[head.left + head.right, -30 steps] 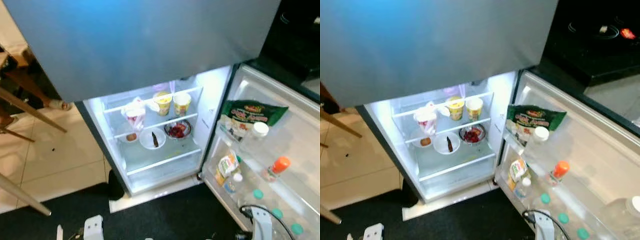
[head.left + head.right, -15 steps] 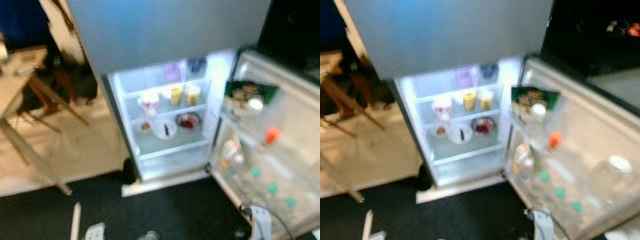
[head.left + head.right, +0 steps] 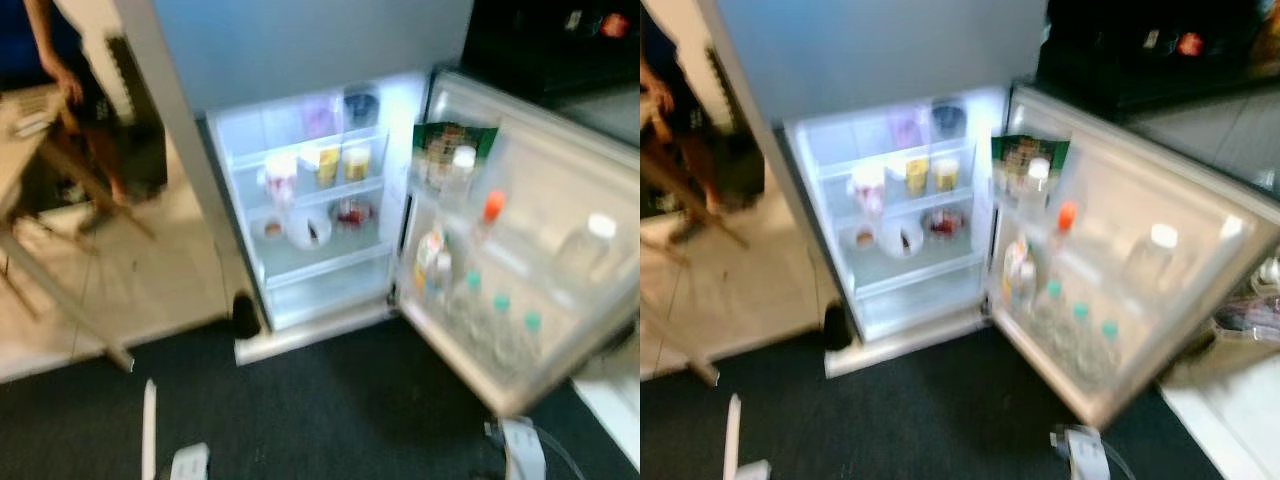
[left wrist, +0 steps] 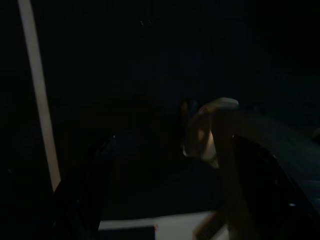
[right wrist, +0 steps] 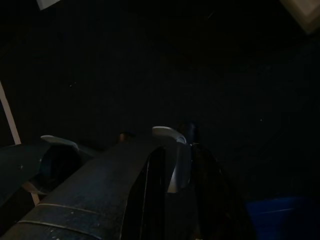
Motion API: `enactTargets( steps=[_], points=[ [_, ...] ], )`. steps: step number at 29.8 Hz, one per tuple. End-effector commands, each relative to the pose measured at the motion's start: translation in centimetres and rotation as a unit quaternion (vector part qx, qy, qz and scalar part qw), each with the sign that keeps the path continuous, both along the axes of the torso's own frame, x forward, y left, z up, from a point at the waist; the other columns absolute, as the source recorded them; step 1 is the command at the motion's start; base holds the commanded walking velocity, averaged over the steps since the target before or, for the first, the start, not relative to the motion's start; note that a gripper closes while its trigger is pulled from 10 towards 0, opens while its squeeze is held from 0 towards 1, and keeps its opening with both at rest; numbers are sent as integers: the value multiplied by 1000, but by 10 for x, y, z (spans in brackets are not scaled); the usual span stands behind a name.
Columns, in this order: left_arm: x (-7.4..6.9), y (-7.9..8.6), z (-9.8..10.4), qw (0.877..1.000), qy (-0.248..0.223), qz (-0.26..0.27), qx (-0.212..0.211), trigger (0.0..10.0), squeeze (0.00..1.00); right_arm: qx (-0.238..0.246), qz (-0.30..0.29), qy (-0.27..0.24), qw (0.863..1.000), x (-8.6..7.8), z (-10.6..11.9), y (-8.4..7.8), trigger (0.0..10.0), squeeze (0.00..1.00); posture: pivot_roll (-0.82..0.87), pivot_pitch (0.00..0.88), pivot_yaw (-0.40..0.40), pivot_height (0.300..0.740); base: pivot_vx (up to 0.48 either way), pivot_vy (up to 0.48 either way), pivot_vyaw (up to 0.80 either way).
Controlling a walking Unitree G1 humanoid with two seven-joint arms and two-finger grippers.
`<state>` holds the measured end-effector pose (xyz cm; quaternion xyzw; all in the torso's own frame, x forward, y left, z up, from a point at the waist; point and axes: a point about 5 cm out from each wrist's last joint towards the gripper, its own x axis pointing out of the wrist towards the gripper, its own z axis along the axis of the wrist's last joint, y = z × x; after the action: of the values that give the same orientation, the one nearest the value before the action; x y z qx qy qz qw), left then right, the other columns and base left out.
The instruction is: Restocking fridge
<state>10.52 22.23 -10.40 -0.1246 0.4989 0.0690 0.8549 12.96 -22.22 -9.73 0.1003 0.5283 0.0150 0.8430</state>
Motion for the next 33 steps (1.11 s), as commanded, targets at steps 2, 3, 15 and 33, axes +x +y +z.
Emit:
enactTargets(
  steps=[2,3,15,33],
  points=[
    [0,0,0,1000,2,10,-2,10000,0,-7,0,-10,1000,5,3,-4,10000,0,-47,0,17,740,0,0,0],
    [0,0,0,1000,2,10,-2,10000,0,-7,0,-10,1000,5,3,-4,10000,0,-47,0,17,740,0,0,0],
    [2,-6,0,1000,-3,-11,-7,10000,0,-43,-105,-57,992,30,18,-32,10000,0,-39,0,21,740,0,0,-133],
    [-2,2,1,1000,-8,-3,0,10000,0,-125,-347,-226,902,78,95,-134,10000,0,-36,0,27,740,0,0,-400]
  ],
)
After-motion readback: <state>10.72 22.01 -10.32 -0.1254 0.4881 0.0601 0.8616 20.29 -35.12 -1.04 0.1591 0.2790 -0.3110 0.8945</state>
